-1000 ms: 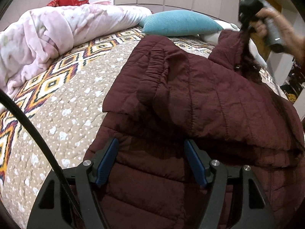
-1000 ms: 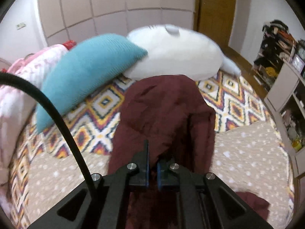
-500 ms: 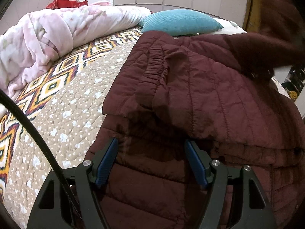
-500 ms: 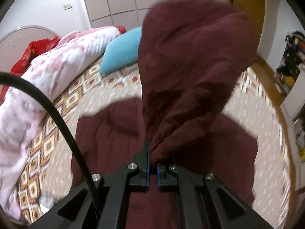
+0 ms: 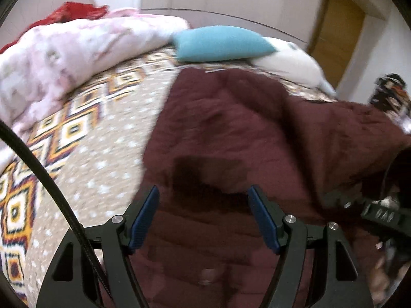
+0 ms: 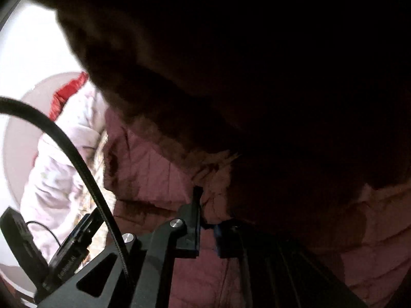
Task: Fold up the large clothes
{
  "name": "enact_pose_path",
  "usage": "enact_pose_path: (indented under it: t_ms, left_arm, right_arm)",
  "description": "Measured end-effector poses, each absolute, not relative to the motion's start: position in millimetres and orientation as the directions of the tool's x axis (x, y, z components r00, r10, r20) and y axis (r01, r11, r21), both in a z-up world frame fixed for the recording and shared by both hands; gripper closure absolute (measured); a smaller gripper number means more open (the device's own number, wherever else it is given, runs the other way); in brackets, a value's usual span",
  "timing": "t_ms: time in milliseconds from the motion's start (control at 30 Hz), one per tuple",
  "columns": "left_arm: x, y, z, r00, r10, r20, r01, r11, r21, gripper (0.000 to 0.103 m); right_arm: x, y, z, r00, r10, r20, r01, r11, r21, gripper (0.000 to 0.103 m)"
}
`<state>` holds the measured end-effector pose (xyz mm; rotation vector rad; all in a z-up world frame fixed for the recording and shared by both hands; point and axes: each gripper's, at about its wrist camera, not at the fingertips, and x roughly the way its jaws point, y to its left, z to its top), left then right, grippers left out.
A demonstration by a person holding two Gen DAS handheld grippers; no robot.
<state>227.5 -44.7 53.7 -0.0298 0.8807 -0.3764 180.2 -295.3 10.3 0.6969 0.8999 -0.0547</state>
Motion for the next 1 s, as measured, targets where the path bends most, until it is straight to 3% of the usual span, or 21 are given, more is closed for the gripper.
enact_pose_path:
  t_ms: [200,333,633,867,1000]
  left_arm:
    - [230,-118,75,0.440,-0.522,-0.731,0.472,0.827,-0.306,0.032]
    - [237,-161,80,0.408,-0.551,-0.728,0.518,0.796,-0.312,0.032]
    - [272,-214,110,0.418,-0.595,-0.686,0.517,0.777,-0.359,0.031]
    - [316,-238,108,0.351,-0.602,-0.717,0.508,0.766,-0.394,0.025]
    - [329,-244,98,0.239,-0.682,-0.692,0.491,0.699,-0.519,0.025]
  right_arm:
    - [127,-312,31,0.666,0.240,-0.706,0.274,0.801,0.532,0.077]
    - [84,-332,48,0.703,0.231,-0.672,0.254,0.802,0.541,0.066]
    - [21,-388,78,0.774,0.134,-0.618,0.286,0.797,0.531,0.063]
    - [64,-416,118,0.814,-0.013,-0.580,0.325,0.839,0.436,0.061]
    - [95,-428,121,0.809,-0.048,-0.586,0.358,0.831,0.426,0.061]
